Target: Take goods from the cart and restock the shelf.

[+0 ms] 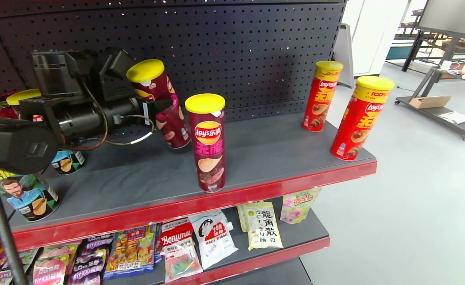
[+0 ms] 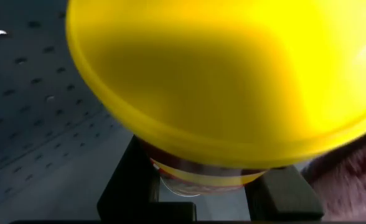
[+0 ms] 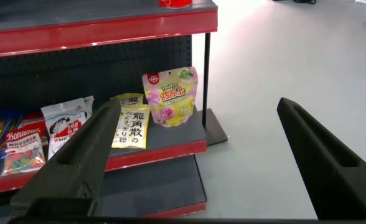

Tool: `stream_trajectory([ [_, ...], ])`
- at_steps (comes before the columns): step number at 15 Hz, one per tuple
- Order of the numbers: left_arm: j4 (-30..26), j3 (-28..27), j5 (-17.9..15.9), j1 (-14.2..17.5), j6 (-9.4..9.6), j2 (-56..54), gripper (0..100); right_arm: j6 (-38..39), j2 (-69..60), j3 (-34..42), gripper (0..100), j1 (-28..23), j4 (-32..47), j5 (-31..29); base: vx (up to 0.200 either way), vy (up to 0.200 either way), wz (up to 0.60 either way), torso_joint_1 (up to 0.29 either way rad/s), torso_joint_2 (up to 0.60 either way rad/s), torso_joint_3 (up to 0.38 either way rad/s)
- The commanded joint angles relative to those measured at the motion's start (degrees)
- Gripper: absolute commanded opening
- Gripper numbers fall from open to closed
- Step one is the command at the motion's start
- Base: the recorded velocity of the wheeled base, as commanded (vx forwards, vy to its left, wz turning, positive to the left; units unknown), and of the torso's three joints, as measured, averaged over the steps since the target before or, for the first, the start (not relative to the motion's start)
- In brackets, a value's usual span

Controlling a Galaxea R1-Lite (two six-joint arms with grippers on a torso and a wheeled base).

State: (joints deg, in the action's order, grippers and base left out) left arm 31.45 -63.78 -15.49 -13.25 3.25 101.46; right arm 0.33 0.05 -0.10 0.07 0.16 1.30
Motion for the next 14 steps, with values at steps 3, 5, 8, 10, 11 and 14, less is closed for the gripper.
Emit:
stream_trajectory([
  [3,-0.4,-8.5,0.8,-3.1,0.0,8.4,0,0.0,0.0,0.0,100,0.0,-0.1,0.0,0.0,0.0,0.0,0.0,0.0,0.0],
  [5,-1.8,-10.9,0.8,-4.0,0.17,9.8,0,0.0,0.0,0.0,100,0.0,0.0,0.0,0.0,0.0,0.0,0.0,0.0,0.0],
  [8,-4.6,-13.3,0.8,-4.7,0.44,11.5,0,0.0,0.0,0.0,100,0.0,-0.1,0.0,0.0,0.0,0.0,0.0,0.0,0.0],
  [10,-5.3,-13.4,0.8,-4.8,0.61,12.3,0,0.0,0.0,0.0,100,0.0,0.0,0.0,0.0,0.0,0.0,0.0,0.0,0.0],
  [11,-5.3,-13.5,0.7,-5.0,0.61,12.5,0,0.0,0.0,0.0,100,0.0,0.0,0.0,0.0,0.0,0.0,0.0,0.0,0.0],
  [14,-6.7,-15.8,0.7,-5.1,0.61,13.4,0,0.0,0.0,0.0,100,0.0,-0.1,0.0,0.0,0.0,0.0,0.0,0.0,0.0],
])
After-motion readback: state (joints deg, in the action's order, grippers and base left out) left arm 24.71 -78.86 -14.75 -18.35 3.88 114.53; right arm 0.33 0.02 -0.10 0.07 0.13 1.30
